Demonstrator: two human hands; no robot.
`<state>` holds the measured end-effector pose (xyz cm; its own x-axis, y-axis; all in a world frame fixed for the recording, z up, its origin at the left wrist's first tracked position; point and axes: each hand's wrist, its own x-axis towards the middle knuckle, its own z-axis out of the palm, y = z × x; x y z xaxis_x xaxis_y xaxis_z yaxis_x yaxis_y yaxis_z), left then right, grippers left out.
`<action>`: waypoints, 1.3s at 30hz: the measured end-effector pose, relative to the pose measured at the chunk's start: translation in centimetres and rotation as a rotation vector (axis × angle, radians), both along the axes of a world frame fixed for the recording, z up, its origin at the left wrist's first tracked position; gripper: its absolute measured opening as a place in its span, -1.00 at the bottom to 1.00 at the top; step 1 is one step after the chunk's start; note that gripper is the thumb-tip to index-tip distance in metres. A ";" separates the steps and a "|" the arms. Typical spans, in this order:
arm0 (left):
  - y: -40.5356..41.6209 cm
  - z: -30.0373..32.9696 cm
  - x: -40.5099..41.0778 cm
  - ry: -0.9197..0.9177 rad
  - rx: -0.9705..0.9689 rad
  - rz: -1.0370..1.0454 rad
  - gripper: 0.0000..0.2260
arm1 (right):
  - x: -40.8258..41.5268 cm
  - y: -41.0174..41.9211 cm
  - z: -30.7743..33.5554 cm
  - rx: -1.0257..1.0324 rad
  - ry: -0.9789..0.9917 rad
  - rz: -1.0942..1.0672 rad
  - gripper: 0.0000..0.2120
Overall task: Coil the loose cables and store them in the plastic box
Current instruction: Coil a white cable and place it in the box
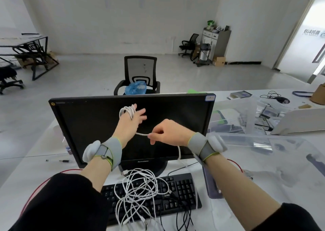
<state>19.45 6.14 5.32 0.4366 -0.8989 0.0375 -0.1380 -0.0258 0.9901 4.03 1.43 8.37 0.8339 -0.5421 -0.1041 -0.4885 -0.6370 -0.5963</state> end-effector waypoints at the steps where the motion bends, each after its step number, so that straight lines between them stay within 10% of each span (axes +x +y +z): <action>1: 0.3 -0.7 0.3 -0.195 0.076 -0.040 -0.67 | -0.4 -0.3 0.6 0.000 -0.015 0.005 -0.74; 5: 1.6 -1.4 0.4 -0.493 0.428 -0.256 -0.53 | -1.6 -2.4 2.2 -0.065 -0.168 -0.091 -0.84; 12: 2.4 1.5 0.1 0.638 0.013 -0.791 -0.43 | -2.5 -5.3 0.3 -0.036 -0.420 -0.347 -0.84; 17: 1.0 4.0 -1.1 0.888 -0.293 -0.300 -0.67 | -1.2 -2.8 -2.2 0.033 -0.217 -0.267 -0.78; 20: 0.2 3.1 -0.7 0.705 -0.204 -0.108 -0.73 | -0.3 -0.7 -1.6 0.010 -0.029 -0.103 -0.76; 26: 0.9 -0.2 -0.7 -0.395 0.134 -0.030 -0.72 | -0.3 0.0 2.5 -0.049 0.042 0.027 -0.80; 28: 1.1 -0.9 -0.1 -0.454 0.203 -0.059 -0.71 | -0.8 -0.6 3.4 -0.083 -0.015 -0.008 -0.82; 33: 1.8 -0.6 -0.5 0.070 0.389 -0.551 -0.28 | -2.5 -3.6 3.6 -0.160 -0.211 -0.187 -0.86; 39: 2.3 1.5 -0.7 0.596 -0.135 -0.792 -0.63 | -2.8 -4.3 -0.5 -0.091 -0.247 -0.353 -0.80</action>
<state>18.75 8.45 6.83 -0.3054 -0.9432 0.1309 0.4532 -0.0231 0.8911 1.25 -2.88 7.83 0.5901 -0.7957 0.1362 -0.5356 -0.5122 -0.6714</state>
